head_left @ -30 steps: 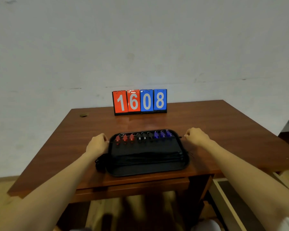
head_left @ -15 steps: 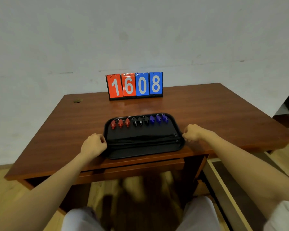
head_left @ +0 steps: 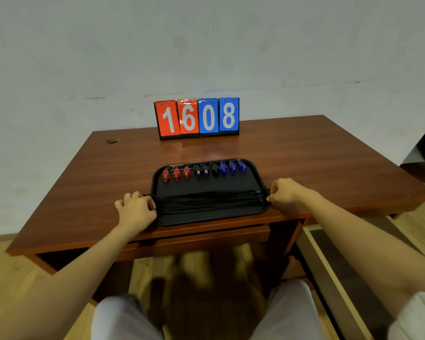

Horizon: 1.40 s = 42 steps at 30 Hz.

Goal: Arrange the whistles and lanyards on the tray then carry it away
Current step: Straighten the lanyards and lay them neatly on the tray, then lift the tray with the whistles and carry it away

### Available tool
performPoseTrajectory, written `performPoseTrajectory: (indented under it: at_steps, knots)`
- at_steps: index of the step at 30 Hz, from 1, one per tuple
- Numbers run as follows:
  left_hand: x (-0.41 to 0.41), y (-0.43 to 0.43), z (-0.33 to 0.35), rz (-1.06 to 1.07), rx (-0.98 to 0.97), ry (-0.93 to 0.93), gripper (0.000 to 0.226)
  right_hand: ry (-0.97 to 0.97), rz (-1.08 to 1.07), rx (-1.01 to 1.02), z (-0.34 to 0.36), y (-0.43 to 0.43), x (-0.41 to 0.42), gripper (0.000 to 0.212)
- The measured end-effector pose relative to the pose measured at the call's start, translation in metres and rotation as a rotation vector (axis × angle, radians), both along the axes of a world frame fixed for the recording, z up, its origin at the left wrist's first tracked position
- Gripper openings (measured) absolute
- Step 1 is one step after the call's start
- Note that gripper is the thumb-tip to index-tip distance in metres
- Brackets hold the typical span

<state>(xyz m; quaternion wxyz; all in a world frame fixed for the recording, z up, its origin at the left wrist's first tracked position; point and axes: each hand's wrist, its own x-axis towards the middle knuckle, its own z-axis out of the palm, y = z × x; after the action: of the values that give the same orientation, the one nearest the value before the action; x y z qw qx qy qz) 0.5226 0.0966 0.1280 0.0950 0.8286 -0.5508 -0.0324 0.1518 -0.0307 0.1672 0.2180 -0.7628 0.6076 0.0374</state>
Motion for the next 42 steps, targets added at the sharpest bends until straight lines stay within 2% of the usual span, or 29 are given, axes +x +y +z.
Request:
performPoseTrajectory:
  at_steps: [4,7,10,15,19,21,24,27,31,34,37,39,42]
  knots:
    - [-0.009,0.004,-0.005,-0.067,-0.115,-0.073,0.019,-0.021,0.049,-0.070,-0.002,0.000,0.001,0.044]
    - [-0.026,0.005,-0.008,-0.211,-0.187,-0.094,0.017,-0.047,0.109,-0.211,-0.006,0.000,0.007,0.033]
    - [-0.050,0.004,-0.015,-0.360,-0.171,-0.046,0.019,-0.021,0.152,-0.280,-0.010,0.002,0.015,0.020]
    - [-0.071,0.006,-0.028,-0.456,-0.247,0.156,0.025,-0.010,0.137,-0.407,-0.017,0.004,0.022,0.018]
    - [-0.073,0.008,-0.036,-0.460,-0.206,0.272,0.024,0.144,0.228,-0.332,-0.021,-0.001,0.022,0.045]
    - [-0.073,0.007,-0.036,-0.466,-0.219,0.294,0.023,0.184,0.222,-0.277,-0.023,-0.004,0.021,0.039]
    - [-0.071,0.006,-0.037,-0.483,-0.243,0.319,0.022,0.077,0.144,-0.320,-0.024,-0.007,0.023,0.026]
    - [-0.063,0.005,-0.039,-0.493,-0.250,0.330,0.020,-0.003,0.094,-0.402,-0.024,-0.010,0.029,0.032]
    - [-0.037,-0.003,-0.033,-0.540,-0.163,0.334,0.019,0.003,0.098,-0.377,-0.026,-0.011,0.040,0.035]
    - [-0.010,-0.010,-0.027,-0.542,-0.148,0.243,0.020,-0.020,0.098,-0.399,-0.028,-0.011,0.046,0.034]
    - [0.017,-0.016,-0.025,-0.605,-0.217,-0.080,0.023,-0.038,0.096,-0.425,-0.029,-0.015,0.051,0.031]
    - [0.027,-0.017,-0.023,-0.593,-0.202,-0.218,0.020,-0.047,0.101,-0.417,-0.029,-0.019,0.057,0.032]
    - [0.025,-0.017,-0.020,-0.481,-0.140,-0.248,0.027,-0.055,0.125,-0.371,-0.028,-0.026,0.071,0.036]
